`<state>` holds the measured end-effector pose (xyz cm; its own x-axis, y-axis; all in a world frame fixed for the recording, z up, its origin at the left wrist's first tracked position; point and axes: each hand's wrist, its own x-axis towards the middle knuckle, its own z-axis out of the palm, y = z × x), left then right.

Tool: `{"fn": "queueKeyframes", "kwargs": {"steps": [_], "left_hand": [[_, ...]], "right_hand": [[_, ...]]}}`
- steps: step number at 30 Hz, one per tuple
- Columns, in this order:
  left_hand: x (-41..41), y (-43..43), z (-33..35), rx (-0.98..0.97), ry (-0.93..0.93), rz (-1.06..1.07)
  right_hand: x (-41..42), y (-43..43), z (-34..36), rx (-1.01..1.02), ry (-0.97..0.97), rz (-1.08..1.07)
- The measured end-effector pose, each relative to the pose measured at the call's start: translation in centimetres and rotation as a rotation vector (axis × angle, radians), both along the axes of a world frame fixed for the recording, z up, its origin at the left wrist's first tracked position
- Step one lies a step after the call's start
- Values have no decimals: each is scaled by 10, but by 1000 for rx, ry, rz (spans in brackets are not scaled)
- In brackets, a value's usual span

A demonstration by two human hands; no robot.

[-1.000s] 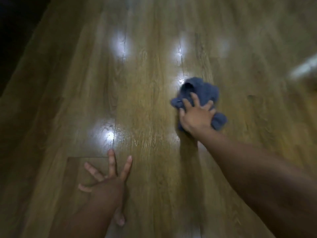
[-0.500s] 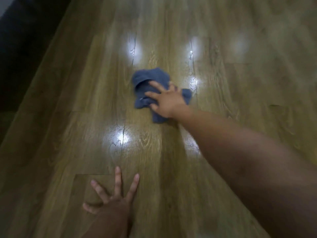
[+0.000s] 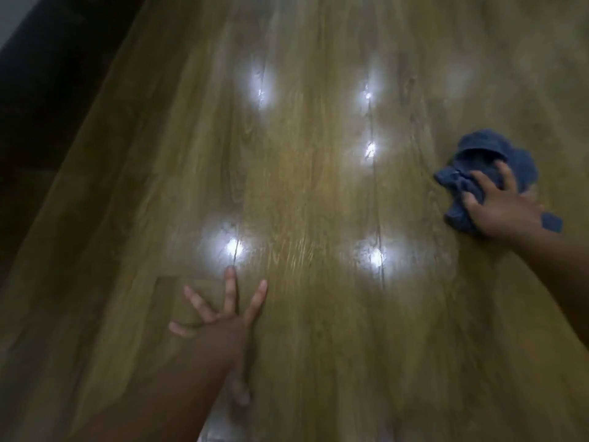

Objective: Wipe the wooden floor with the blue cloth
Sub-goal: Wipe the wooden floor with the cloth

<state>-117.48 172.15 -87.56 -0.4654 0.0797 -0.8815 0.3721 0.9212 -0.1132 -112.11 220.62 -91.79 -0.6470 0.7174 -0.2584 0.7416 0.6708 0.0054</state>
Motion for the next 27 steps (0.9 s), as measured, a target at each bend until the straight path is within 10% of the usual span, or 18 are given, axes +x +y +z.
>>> {"fn": "queueKeyframes", "kwargs": {"steps": [12, 16, 21, 27], "left_hand": [[9, -9, -1, 108, 79, -49], [-34, -15, -2, 629, 587, -87], [-74, -1, -50, 614, 737, -159], [-78, 2, -70, 681, 805, -133]], "right_hand": [[185, -159, 18, -12, 96, 76], [215, -217, 13, 22, 190, 354], [138, -218, 4, -89, 355, 843], [-51, -185, -4, -44, 413, 418]]}}
